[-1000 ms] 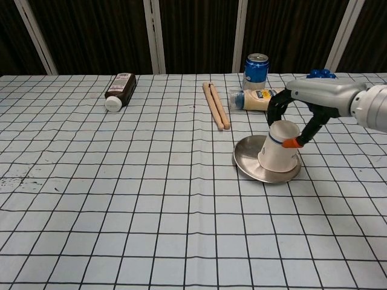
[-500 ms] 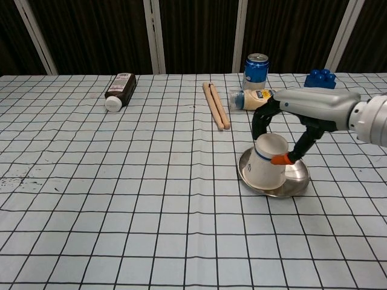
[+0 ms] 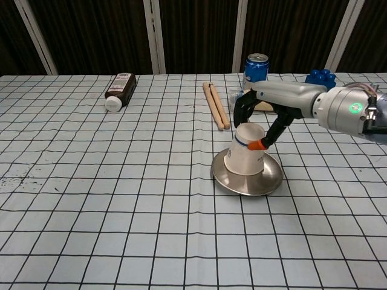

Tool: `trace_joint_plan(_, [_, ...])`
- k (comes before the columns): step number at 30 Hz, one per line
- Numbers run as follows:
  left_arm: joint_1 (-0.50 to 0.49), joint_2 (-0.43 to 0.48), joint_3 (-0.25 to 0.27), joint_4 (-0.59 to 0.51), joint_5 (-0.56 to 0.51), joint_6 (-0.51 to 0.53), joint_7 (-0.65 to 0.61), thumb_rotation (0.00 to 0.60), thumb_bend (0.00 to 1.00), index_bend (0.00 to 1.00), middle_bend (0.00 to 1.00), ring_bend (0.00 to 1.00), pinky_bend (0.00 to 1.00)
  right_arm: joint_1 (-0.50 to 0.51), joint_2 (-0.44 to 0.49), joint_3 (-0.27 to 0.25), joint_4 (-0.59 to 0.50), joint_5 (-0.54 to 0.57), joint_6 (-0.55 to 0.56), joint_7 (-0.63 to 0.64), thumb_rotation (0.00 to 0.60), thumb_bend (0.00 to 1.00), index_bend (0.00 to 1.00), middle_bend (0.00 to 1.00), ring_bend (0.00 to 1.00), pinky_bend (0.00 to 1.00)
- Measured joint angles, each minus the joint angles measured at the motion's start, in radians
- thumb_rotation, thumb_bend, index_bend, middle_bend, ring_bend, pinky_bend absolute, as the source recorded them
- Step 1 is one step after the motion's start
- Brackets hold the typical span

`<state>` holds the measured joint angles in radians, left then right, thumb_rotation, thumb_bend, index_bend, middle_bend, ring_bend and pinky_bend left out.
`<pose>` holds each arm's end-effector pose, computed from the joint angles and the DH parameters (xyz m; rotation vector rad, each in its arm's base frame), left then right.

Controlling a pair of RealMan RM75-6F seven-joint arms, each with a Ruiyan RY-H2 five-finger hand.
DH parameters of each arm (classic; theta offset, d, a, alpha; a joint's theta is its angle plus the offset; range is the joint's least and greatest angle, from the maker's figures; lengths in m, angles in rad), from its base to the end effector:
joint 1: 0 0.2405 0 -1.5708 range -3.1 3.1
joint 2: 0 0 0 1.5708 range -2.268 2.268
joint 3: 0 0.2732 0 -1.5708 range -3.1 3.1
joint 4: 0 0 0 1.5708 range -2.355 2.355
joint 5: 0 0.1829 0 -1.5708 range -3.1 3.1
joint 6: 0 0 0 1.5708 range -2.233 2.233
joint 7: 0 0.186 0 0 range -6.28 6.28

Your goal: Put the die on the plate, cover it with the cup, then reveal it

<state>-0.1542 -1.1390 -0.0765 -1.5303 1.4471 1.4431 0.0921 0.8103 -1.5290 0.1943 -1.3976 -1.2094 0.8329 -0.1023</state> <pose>-0.3216 0.2506 0.1945 -1.4201 -0.7772 -0.8121 -0.1326 -0.4052 -0.0083 1.9562 -1.0321 1.0048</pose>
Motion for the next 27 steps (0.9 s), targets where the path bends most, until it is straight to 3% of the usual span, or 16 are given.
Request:
trace_joint_plan(17, [0.0,-0.005,0.007,-0.008,0.008,0.001,0.022,0.6,0.71,0.14,0.0,0.0,0.0,-0.095,0.101,-0.082,-0.104,-0.086,0.06,0.075,0.6,0.36,0.48,0.48,0.27,0.0])
trace_joint_plan(27, [-0.001,-0.005,0.004,-0.005,0.004,0.0,0.016,0.6,0.71,0.14,0.0,0.0,0.0,-0.074,0.082,-0.056,-0.116,-0.119,0.066,0.103,0.6,0.36,0.48,0.48,0.27,0.0])
